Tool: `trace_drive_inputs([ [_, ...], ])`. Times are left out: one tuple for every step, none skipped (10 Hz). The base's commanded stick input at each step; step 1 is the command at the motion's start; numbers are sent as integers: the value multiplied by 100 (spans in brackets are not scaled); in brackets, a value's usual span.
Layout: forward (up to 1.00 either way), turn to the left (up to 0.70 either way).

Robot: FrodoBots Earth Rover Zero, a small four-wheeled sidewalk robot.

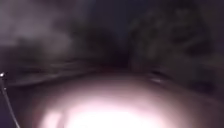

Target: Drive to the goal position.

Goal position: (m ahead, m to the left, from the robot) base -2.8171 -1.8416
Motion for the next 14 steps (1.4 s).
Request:
trace_drive_inputs([
  [50, 0],
  [50, 0],
  [50, 0],
  [50, 0],
  [50, 0],
  [50, 0],
  [50, 2],
  [50, 8],
  [27, 7],
  [0, 4],
  [0, 2],
  [0, 0],
  [0, 0],
  [0, 0],
])
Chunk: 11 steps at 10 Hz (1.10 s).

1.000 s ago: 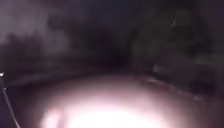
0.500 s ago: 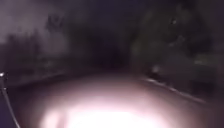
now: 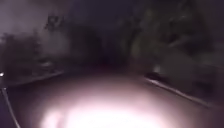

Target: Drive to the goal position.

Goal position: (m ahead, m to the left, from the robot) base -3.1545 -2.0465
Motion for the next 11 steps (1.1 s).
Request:
trace_drive_inputs([
  [0, 0],
  [0, 0],
  [0, 0],
  [0, 0],
  [0, 0],
  [0, 0],
  [0, 2],
  [0, 5],
  [0, 9],
  [0, 4],
  [0, 5],
])
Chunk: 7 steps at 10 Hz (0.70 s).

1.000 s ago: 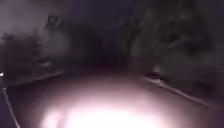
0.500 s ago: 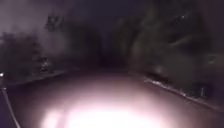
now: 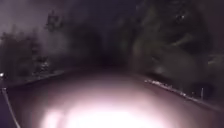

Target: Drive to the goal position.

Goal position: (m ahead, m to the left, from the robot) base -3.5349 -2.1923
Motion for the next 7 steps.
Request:
trace_drive_inputs([
  [0, 5],
  [0, 4],
  [0, 2],
  [0, 1],
  [0, 3],
  [0, 3],
  [0, 4],
])
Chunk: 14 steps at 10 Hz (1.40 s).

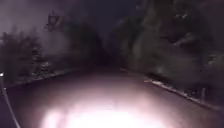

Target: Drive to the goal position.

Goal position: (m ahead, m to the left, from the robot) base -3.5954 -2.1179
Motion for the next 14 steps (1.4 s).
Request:
trace_drive_inputs([
  [0, 5],
  [0, 5],
  [0, 3],
  [0, 1],
  [0, 0],
  [0, 0],
  [0, 0],
  [0, 0],
  [0, 2],
  [0, 4],
  [0, 4],
  [0, 4],
  [0, 4],
  [1, 3],
])
